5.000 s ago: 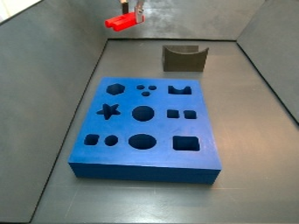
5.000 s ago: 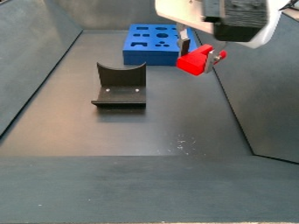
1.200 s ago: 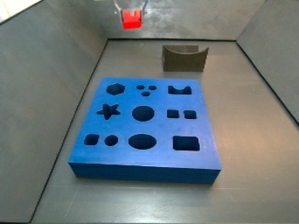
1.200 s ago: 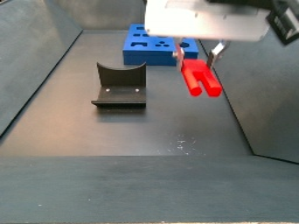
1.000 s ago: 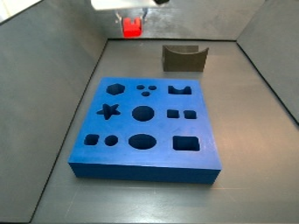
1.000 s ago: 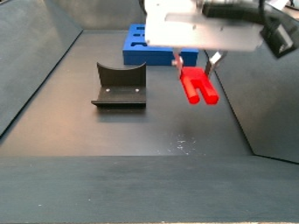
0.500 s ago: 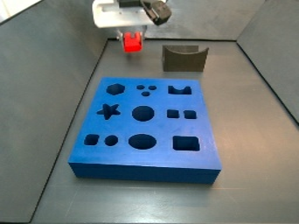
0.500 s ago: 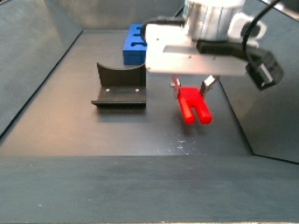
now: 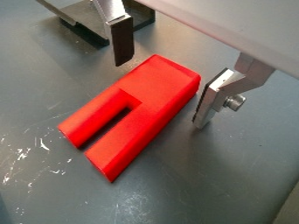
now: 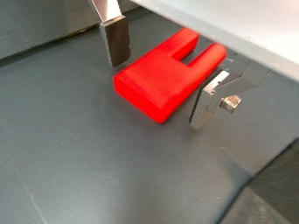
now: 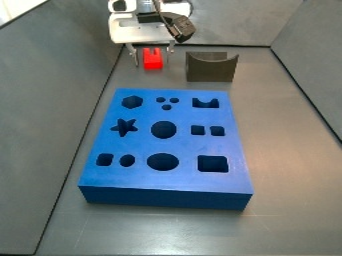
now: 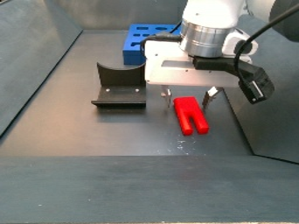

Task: Pick up the square-circle object. Move up. Rotate the square-circle object. Place the square-circle object on the fixture. Regrasp the square-circle object. Move to above the board. Insert the square-circle object.
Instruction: Rotate the square-circle object.

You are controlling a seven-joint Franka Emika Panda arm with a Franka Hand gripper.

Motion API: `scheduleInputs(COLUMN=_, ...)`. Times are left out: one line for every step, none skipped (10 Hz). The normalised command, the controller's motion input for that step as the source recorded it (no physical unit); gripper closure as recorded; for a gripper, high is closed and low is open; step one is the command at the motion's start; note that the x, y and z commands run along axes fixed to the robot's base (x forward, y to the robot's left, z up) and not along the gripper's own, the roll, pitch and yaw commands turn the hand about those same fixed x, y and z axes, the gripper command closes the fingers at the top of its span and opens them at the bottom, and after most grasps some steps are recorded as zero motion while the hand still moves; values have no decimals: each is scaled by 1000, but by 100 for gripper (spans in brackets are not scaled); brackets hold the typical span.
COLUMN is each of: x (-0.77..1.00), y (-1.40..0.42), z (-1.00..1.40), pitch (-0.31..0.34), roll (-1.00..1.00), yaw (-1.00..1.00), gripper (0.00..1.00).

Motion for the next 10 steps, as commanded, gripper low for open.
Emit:
scheduleInputs(x=-4, y=-1, z=1000, pitch=7, roll=-2, yaw=0, gripper=0)
scheduleInputs(x=-13, y=-3, z=1000, pitch=36, roll=-11, yaw=1, gripper=0)
scheduleInputs(x=-10, y=-3, z=1000, pitch=49, roll=-17, yaw=2, gripper=0)
scheduleInputs(x=-10, y=-4, z=1000, pitch=61, roll=-24, yaw=3, gripper=0)
scheduleInputs(x=-12, y=-5, z=1000, pitch=62, roll=-28, yaw=4, gripper=0)
scheduleInputs(x=-17, y=-8, z=1000, pitch=56, roll=-32, yaw=4, gripper=0)
scheduleInputs(x=-22, y=-10, z=919, pitch=52, roll=-35, yaw=5, gripper=0)
scheduleInputs(x=-24, y=-11, z=755, pitch=52, roll=-39, yaw=6, gripper=0)
scheduleInputs(x=-21, y=-9, z=594, pitch=49, roll=-42, yaw=6, gripper=0)
scheduleInputs(x=0, y=0, z=0, pitch=0, roll=0, yaw=1000, gripper=0)
